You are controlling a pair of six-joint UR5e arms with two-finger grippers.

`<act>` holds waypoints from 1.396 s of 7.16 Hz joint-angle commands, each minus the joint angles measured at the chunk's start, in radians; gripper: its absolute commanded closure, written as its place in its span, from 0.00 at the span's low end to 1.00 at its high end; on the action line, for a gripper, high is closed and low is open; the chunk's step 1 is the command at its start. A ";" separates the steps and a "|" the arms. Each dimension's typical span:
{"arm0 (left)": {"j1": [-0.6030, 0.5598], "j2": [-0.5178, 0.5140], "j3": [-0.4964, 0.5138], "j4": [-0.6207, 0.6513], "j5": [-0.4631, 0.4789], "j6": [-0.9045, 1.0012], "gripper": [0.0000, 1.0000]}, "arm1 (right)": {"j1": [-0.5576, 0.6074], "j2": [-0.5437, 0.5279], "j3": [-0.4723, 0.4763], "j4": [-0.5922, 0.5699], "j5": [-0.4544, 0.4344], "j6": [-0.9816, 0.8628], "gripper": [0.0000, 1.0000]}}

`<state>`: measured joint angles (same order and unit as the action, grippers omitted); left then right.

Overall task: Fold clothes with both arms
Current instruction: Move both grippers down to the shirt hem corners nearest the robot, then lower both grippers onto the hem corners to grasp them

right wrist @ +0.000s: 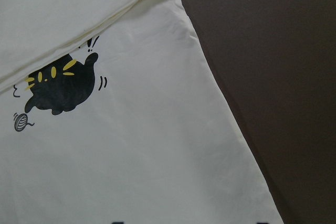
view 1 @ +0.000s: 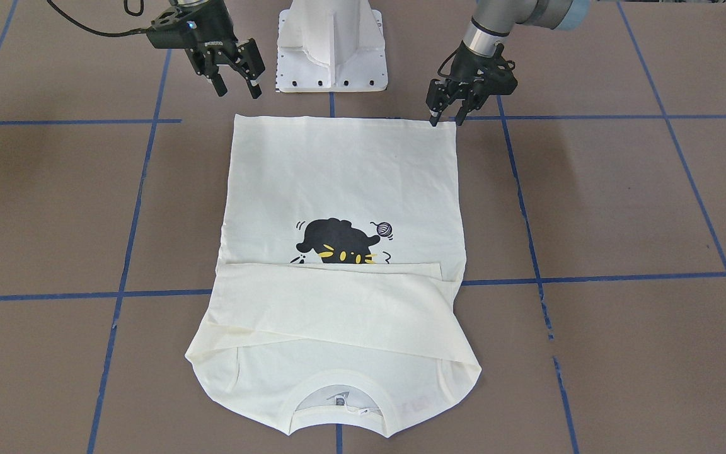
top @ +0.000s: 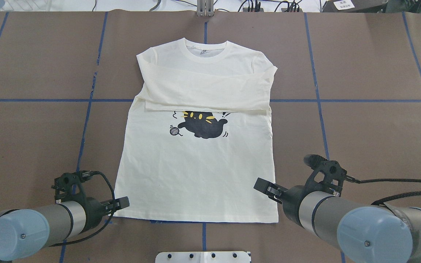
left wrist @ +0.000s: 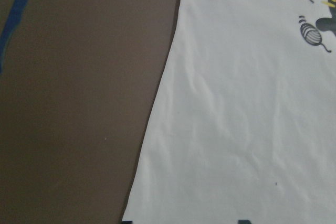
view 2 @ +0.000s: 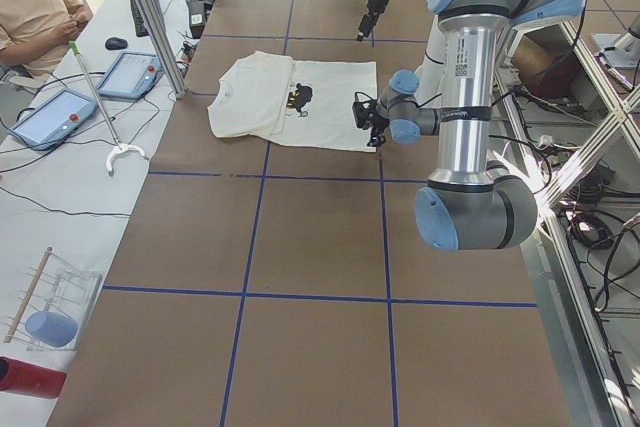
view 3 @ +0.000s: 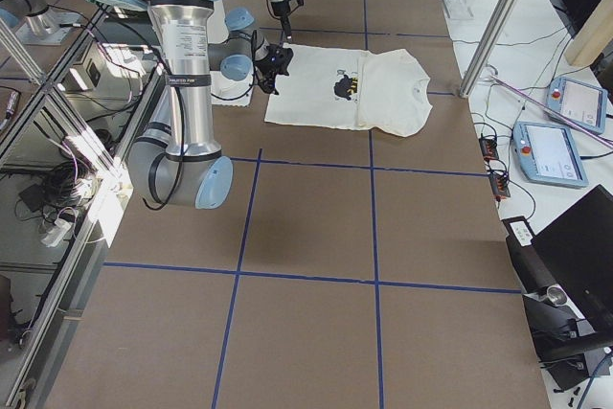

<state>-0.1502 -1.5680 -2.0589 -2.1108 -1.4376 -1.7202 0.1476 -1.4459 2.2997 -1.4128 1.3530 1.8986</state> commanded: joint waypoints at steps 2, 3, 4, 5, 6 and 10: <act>0.012 0.002 0.014 0.005 0.006 -0.004 0.32 | -0.008 -0.001 -0.002 0.000 -0.018 0.002 0.11; 0.012 0.002 0.034 0.005 0.006 -0.002 0.32 | -0.011 -0.001 -0.003 0.000 -0.020 0.002 0.11; 0.012 0.002 0.040 0.005 0.006 -0.002 0.33 | -0.011 -0.001 -0.003 0.000 -0.020 0.002 0.10; 0.014 0.000 0.040 0.005 0.006 -0.002 0.33 | -0.011 -0.001 -0.003 0.000 -0.020 0.002 0.10; 0.014 0.000 0.040 0.005 0.006 -0.002 0.38 | -0.011 -0.001 -0.003 0.000 -0.020 0.002 0.10; 0.023 -0.001 0.046 0.005 0.006 -0.007 0.86 | -0.014 -0.001 -0.005 0.000 -0.026 0.002 0.10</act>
<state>-0.1313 -1.5690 -2.0161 -2.1062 -1.4312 -1.7273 0.1353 -1.4465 2.2954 -1.4128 1.3310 1.9006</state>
